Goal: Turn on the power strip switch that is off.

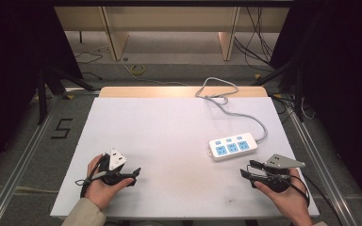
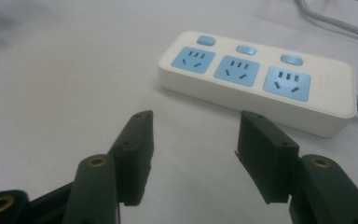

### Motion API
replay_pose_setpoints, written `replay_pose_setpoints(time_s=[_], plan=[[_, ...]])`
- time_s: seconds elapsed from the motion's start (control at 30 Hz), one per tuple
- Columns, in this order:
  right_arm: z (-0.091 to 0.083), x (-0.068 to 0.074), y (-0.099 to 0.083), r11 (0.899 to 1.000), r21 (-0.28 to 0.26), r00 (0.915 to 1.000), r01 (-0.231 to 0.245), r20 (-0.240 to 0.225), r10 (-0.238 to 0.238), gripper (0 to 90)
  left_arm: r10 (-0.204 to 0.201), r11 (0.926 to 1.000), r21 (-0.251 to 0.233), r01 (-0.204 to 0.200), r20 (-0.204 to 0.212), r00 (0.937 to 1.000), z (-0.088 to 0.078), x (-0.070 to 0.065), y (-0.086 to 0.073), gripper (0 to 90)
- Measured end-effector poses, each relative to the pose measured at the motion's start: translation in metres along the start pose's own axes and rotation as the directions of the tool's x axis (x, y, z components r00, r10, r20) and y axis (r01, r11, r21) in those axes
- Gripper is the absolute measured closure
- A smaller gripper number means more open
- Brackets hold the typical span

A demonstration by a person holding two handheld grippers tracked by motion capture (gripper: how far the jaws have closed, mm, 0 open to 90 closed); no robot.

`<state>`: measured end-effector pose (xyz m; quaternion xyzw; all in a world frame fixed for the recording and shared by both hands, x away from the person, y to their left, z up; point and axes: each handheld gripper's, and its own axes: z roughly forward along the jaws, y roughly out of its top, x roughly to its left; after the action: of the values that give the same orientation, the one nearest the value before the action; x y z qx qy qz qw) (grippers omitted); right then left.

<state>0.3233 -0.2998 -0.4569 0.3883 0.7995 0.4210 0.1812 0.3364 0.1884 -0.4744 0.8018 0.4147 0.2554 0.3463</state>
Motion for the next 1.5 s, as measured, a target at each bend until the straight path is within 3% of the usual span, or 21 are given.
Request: replay_pose_setpoints(time_s=[0.23, 0.33, 0.5, 0.53, 0.63, 0.7, 0.87, 1.2, 1.5], plan=[[-0.001, 0.001, 0.004, 0.999, 0.029, 0.9997, 0.019, 0.015, -0.020, 49.6, 0.005, 1.0000, 0.004, -0.005, -0.009, 0.9999, 0.000, 0.001, 0.000, 17.8], [-0.003, 0.002, 0.006, 0.998, 0.067, 0.9996, 0.021, 0.020, -0.022, 61.9, 0.002, 1.0000, 0.004, -0.002, -0.010, 1.0000, 0.000, 0.002, -0.001, 18.1], [-0.005, 0.001, 0.009, 0.995, 0.092, 0.9993, 0.029, 0.021, -0.031, 73.3, 0.001, 1.0000, 0.001, -0.001, -0.012, 0.9999, 0.000, 0.001, 0.000, 18.5], [-0.005, 0.001, 0.011, 0.993, 0.104, 0.9983, 0.049, 0.026, -0.052, 78.8, 0.005, 1.0000, 0.004, -0.005, -0.012, 0.9999, 0.000, 0.001, 0.000, 18.6], [-0.006, 0.002, 0.013, 0.992, 0.112, 0.9972, 0.060, 0.038, -0.064, 84.0, 0.005, 1.0000, 0.004, -0.005, -0.012, 0.9999, 0.000, 0.001, -0.001, 18.6], [-0.007, 0.003, 0.015, 0.987, 0.129, 0.9935, 0.093, 0.053, -0.100, 90.0, 0.006, 1.0000, 0.005, -0.006, -0.011, 0.9999, 0.000, 0.001, -0.001, 18.8], [-0.007, 0.003, 0.017, 0.985, 0.146, 0.9937, 0.086, 0.059, -0.095, 90.0, 0.005, 1.0000, 0.005, -0.005, -0.011, 0.9999, 0.001, 0.001, 0.000, 19.2], [-0.002, 0.002, 0.018, 0.972, 0.228, 0.9975, 0.052, 0.035, -0.061, 90.0, 0.010, 0.9999, 0.012, -0.009, -0.013, 0.9999, 0.001, 0.000, 0.000, 19.5], [0.002, 0.001, 0.024, 0.968, 0.246, 0.9977, 0.056, 0.022, -0.064, 90.0, 0.003, 1.0000, 0.004, -0.003, -0.010, 0.9999, 0.002, -0.001, 0.000, 20.0]])
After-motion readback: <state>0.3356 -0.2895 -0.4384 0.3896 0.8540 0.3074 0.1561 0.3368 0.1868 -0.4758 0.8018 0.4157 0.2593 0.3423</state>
